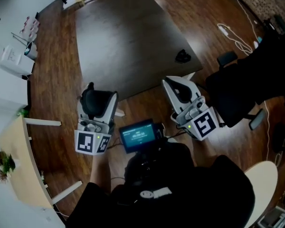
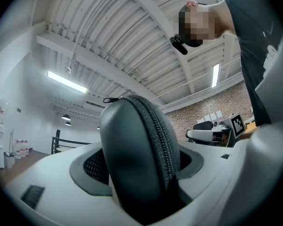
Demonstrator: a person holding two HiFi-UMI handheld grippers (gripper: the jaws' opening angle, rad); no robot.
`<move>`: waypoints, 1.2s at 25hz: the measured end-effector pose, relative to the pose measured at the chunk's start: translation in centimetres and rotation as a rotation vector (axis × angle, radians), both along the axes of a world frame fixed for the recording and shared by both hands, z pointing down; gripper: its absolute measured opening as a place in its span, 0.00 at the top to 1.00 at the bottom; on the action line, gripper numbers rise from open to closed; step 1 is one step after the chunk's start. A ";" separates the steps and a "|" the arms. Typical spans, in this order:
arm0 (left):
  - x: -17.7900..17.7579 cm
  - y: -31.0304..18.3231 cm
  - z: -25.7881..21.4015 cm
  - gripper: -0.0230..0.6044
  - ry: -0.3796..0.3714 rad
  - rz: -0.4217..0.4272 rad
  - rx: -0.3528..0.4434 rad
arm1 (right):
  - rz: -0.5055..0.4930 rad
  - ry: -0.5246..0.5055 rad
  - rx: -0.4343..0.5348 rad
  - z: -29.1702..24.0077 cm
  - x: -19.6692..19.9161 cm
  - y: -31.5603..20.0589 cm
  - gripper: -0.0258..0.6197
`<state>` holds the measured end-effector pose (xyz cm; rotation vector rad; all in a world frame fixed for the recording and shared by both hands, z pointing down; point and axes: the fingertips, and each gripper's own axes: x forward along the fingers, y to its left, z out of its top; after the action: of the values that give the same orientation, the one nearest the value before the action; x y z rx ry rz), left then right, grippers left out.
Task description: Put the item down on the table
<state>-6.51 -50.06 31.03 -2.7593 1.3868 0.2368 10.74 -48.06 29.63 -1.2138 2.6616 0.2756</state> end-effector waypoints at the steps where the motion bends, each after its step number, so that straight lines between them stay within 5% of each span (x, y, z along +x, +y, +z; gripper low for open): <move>1: 0.3 -0.6 0.0 0.44 -0.014 -0.005 -0.002 | -0.007 -0.010 -0.001 0.1 0.4 -0.7 0.96; 11: 4.6 -4.8 0.9 0.44 -0.120 -0.024 -0.019 | -0.086 -0.060 -0.016 0.8 3.5 -5.1 0.96; 17: 3.7 -6.5 1.6 0.44 -0.200 -0.019 0.004 | -0.169 -0.019 0.008 0.4 -0.2 -6.2 0.96; 24: 5.2 -10.8 0.1 0.44 -0.359 0.118 0.161 | -0.326 0.015 0.054 -2.3 -5.9 -8.6 0.90; 30: 5.4 -14.8 -0.8 0.44 -0.349 0.177 0.205 | -0.434 0.096 0.084 -4.1 -13.6 -11.8 0.47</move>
<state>-1.14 -64.88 30.19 -2.5931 0.9786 -0.0910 -2.85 -59.81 25.57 -0.5879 2.8714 0.3751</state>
